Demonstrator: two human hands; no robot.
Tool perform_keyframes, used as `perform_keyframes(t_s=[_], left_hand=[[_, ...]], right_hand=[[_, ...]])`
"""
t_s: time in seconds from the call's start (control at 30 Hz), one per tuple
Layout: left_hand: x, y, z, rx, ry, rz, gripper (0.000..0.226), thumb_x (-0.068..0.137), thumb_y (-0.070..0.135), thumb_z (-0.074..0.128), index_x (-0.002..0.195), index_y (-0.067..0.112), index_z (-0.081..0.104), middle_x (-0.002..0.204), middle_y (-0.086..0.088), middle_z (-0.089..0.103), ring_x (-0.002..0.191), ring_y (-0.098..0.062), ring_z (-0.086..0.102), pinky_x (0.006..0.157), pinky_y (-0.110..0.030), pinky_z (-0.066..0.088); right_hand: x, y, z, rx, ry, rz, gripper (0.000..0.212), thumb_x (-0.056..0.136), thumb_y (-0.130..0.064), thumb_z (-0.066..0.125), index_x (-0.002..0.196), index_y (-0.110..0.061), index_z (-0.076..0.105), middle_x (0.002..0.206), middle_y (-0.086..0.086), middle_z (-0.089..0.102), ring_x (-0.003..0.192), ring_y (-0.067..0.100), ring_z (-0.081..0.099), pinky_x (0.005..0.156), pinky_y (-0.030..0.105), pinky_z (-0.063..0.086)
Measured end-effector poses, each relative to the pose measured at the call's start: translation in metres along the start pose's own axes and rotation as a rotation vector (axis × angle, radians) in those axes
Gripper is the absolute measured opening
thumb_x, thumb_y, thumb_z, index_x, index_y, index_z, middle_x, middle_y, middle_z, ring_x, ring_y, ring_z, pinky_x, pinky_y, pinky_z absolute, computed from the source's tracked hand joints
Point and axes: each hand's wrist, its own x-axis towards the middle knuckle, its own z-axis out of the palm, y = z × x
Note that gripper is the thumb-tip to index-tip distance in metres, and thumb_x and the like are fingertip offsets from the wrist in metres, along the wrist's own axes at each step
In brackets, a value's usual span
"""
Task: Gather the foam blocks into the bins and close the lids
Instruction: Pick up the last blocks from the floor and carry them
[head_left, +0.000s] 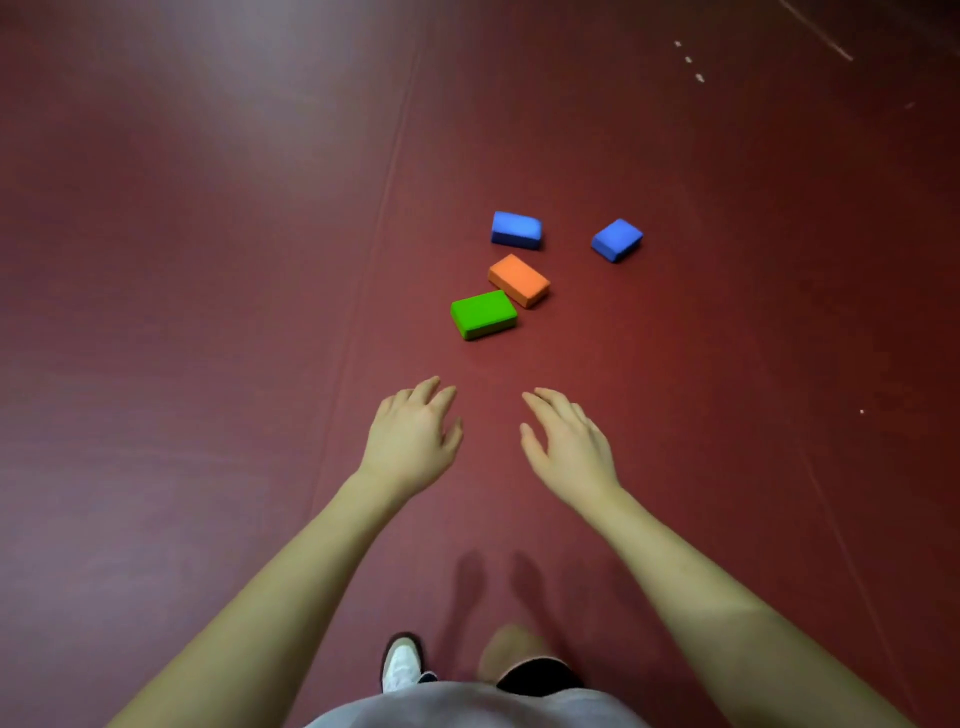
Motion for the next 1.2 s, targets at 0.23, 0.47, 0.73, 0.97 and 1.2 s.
perform_keyframes(t_s=[0.23,0.47,0.73,0.97,1.2], left_hand=[[0.119,-0.006,0.005,0.013,-0.090,0.024,0.053,0.090,0.036,0.039,0.135,0.013,0.052,0.143,-0.012,0.046,0.121,-0.036,0.049,0.100,-0.039,0.035],[0.264,0.012,0.012,0.034,-0.100,-0.007,0.050,0.091,0.035,0.041,0.134,0.012,0.053,0.141,-0.012,0.048,0.120,-0.037,0.050,0.099,-0.039,0.036],[0.428,0.031,0.016,0.065,-0.073,0.009,0.044,0.083,0.031,0.049,0.116,0.006,0.067,0.122,-0.019,0.062,0.097,-0.041,0.063,0.083,-0.045,0.049],[0.552,0.025,0.025,0.043,-0.062,-0.030,0.050,0.085,0.033,0.045,0.126,0.009,0.059,0.134,-0.016,0.055,0.110,-0.041,0.057,0.091,-0.043,0.042],[0.667,-0.024,0.048,-0.033,-0.106,-0.113,0.057,0.082,0.038,0.041,0.127,0.009,0.060,0.134,-0.017,0.055,0.113,-0.041,0.056,0.094,-0.043,0.041]], right_hand=[[0.107,0.031,0.007,0.020,0.044,0.040,0.040,0.088,-0.021,0.061,0.127,-0.011,0.061,0.134,0.008,0.056,0.109,0.035,0.059,0.088,0.043,0.048],[0.245,0.097,-0.001,0.020,-0.021,0.026,0.043,0.092,-0.023,0.058,0.133,-0.013,0.055,0.141,0.006,0.049,0.117,0.033,0.053,0.093,0.042,0.044],[0.399,0.174,-0.021,-0.040,-0.080,-0.042,0.045,0.093,-0.027,0.054,0.136,-0.015,0.052,0.139,0.003,0.050,0.118,0.029,0.051,0.094,0.040,0.042],[0.520,0.208,0.000,-0.023,-0.070,-0.104,0.044,0.084,-0.026,0.058,0.125,-0.011,0.061,0.126,0.008,0.061,0.102,0.033,0.061,0.081,0.042,0.050],[0.644,0.226,0.034,-0.092,-0.138,-0.162,0.045,0.083,-0.032,0.052,0.123,-0.013,0.064,0.120,0.005,0.064,0.097,0.030,0.063,0.078,0.040,0.052]])
